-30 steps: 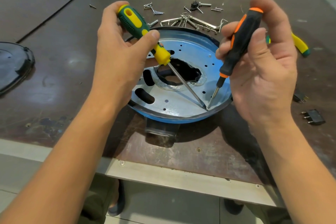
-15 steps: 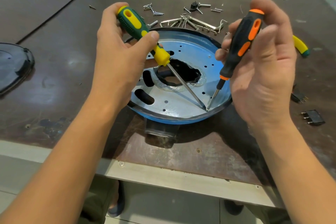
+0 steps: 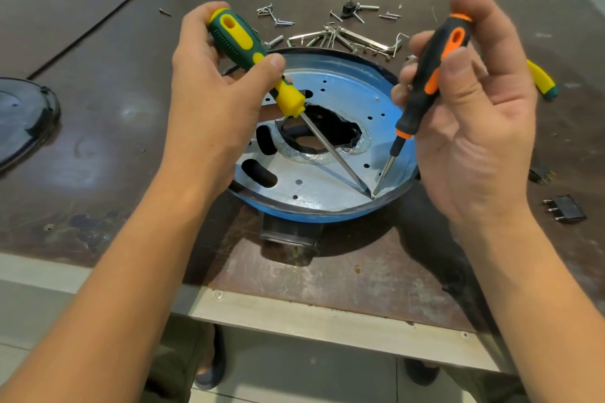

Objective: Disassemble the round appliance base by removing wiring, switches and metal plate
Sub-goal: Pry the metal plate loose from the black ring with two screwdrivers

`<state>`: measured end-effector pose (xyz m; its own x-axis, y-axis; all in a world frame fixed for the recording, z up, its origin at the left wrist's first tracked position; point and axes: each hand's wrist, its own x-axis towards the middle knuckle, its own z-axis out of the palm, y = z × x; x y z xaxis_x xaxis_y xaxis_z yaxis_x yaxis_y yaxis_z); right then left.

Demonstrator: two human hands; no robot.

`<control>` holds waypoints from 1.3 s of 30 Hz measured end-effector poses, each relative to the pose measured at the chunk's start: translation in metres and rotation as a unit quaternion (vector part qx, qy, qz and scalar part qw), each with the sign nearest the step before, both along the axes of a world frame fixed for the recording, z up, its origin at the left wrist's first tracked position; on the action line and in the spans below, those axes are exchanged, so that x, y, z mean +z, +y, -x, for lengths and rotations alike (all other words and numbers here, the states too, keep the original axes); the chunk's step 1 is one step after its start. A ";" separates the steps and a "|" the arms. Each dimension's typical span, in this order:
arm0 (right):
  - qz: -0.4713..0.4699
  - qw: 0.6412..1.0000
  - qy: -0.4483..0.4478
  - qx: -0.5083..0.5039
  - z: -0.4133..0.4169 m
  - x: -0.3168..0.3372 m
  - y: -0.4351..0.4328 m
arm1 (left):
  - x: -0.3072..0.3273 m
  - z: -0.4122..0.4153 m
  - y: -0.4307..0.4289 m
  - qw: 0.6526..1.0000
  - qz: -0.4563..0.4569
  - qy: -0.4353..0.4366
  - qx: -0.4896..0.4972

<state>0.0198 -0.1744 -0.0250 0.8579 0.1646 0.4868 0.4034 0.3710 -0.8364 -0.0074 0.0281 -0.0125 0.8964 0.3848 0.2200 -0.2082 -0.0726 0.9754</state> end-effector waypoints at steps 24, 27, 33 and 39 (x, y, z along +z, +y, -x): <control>-0.011 1.000 -0.003 0.001 0.003 0.000 0.001 | -0.002 -0.001 0.000 1.000 -0.003 -0.003 -0.002; -0.029 1.000 0.012 0.002 0.003 0.001 0.002 | -0.001 -0.001 0.000 1.000 0.001 -0.004 0.001; -0.012 1.000 -0.003 -0.006 0.001 0.001 0.000 | -0.001 -0.001 0.000 1.000 0.002 -0.008 0.001; -0.034 0.999 0.010 0.005 0.002 0.001 0.002 | -0.002 -0.001 0.000 1.000 0.004 -0.008 -0.002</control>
<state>0.0179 -0.1725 -0.0236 0.8662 0.1408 0.4795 0.3825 0.4308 -0.8174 -0.0062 0.0282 -0.0147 0.8940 0.3830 0.2326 -0.2251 -0.0650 0.9722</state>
